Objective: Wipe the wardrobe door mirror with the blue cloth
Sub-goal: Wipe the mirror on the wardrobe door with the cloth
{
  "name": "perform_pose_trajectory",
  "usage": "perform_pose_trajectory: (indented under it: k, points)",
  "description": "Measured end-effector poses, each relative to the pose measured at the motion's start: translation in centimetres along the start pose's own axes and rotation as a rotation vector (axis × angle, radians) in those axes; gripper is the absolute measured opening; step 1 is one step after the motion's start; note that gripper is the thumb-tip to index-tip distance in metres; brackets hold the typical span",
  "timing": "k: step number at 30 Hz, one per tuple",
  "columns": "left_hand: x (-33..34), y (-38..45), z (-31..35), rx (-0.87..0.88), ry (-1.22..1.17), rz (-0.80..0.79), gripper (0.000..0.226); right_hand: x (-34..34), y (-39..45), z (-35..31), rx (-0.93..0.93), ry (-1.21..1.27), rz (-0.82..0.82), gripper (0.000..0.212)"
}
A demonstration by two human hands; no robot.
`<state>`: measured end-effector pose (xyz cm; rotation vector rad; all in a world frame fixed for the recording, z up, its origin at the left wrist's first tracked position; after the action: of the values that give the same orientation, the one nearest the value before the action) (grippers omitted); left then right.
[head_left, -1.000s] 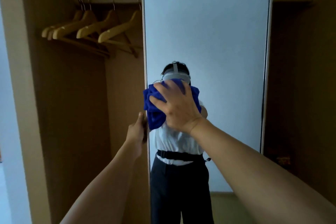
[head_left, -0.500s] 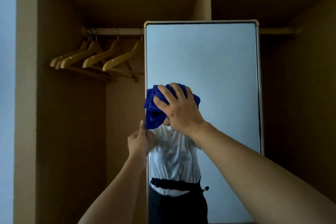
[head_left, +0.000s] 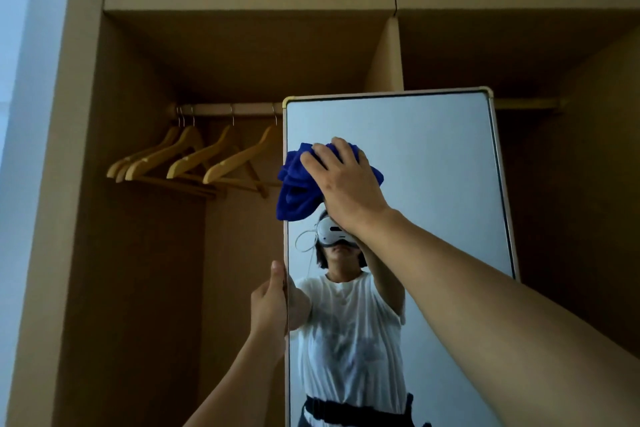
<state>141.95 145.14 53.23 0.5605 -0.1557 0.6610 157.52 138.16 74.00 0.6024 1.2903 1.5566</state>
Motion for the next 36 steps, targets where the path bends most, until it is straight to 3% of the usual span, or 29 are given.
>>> perform_pose_trajectory:
  k: [6, 18, 27, 36]
  points:
    - [0.6, 1.1, 1.7, 0.071, -0.058, 0.054, 0.046, -0.8, 1.8, 0.3, 0.009, 0.009, 0.079, 0.051]
    - [0.8, -0.5, 2.3, 0.158, -0.067, 0.121, 0.056, -1.0, 5.8, 0.0, 0.135, -0.026, 0.121, 0.060]
    - [0.6, -1.1, 3.1, 0.182, -0.054, 0.123, 0.060, -2.4, 5.1, 5.1, 0.449, 0.028, 0.204, 0.055]
    - [0.8, -1.2, 3.0, 0.186, -0.024, 0.123, 0.063, -1.9, 7.8, 0.3, 0.225, 0.035, 0.158, 0.063]
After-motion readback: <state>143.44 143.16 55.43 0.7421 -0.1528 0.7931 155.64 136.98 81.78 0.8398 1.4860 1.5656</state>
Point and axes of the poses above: each hand's wrist, its own y-axis towards the middle knuckle, its own x-axis out of the palm, z = x × y, the point moved 10 cm from there along y, towards the middle knuckle, and after that the axes turned 8 degrees about x, right-handed, at the moved point
